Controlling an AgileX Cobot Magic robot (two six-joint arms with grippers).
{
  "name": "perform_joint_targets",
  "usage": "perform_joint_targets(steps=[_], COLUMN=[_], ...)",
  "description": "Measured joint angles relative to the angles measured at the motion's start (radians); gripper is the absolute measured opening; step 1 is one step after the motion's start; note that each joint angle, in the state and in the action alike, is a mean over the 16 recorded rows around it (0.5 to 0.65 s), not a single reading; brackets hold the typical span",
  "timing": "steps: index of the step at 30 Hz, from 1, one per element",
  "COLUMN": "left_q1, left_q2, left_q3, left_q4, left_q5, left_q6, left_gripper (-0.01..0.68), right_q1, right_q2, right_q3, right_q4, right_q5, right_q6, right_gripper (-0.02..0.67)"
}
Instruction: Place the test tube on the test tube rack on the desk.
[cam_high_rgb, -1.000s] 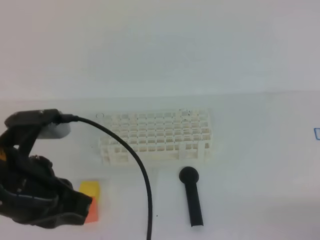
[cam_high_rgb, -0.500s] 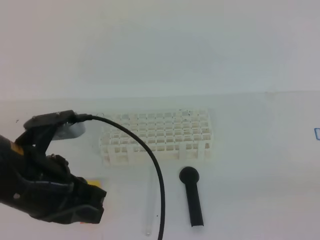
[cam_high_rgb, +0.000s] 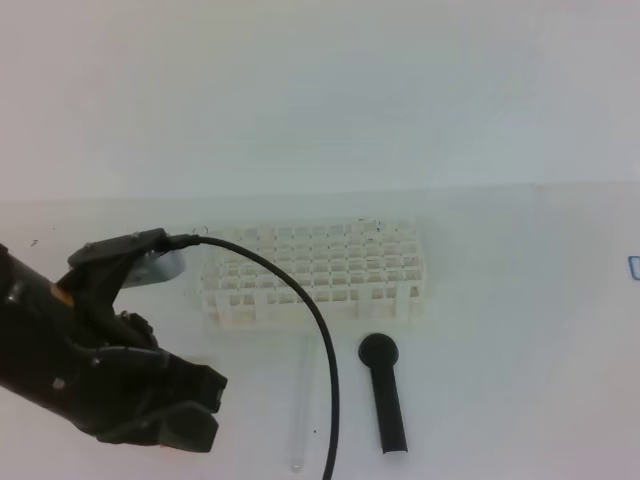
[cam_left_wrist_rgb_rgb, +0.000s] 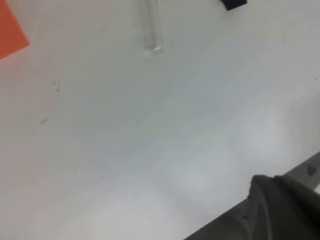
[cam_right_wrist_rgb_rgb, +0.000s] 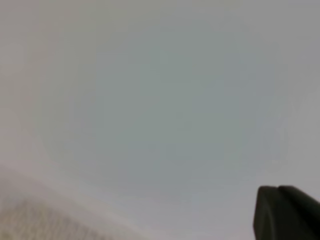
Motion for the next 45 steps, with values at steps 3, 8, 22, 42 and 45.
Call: perform_joint_targets(steps=[3, 8, 22, 42, 45], left_q1=[-0.004, -0.04, -0.258, -0.29, -0.29], left_q2=[0.007, 0.04, 0.316, 0.585, 0.609], left_q3=[0.0, -0.015, -0.156, -0.191, -0.191], left_q4=[-0.018, -0.013, 0.302, 0.428, 0.409], left_q5=[-0.028, -0.066, -0.088, -0.242, -0.268], left_q6=[0.008, -0.007, -0.357, -0.49, -0.487], left_gripper=[-0.001, 0.0, 0.029, 0.438, 0.437], right_q1=[0.009, 0.036, 0.131, 0.21, 0.213], right_q2=[0.107, 0.222, 0.263, 0.266, 0.267], right_q3=[-0.038, -0.065, -0.071, -0.071, -0.071], right_q4=[-0.083, -0.13, -0.14, -0.14, -0.14], right_q5=[-0.118, -0.236, -0.262, -0.259, -0.257], right_q6=[-0.045, -0.156, -0.108, -0.049, -0.049], right_gripper=[-0.001, -0.001, -0.001, -0.001, -0.001])
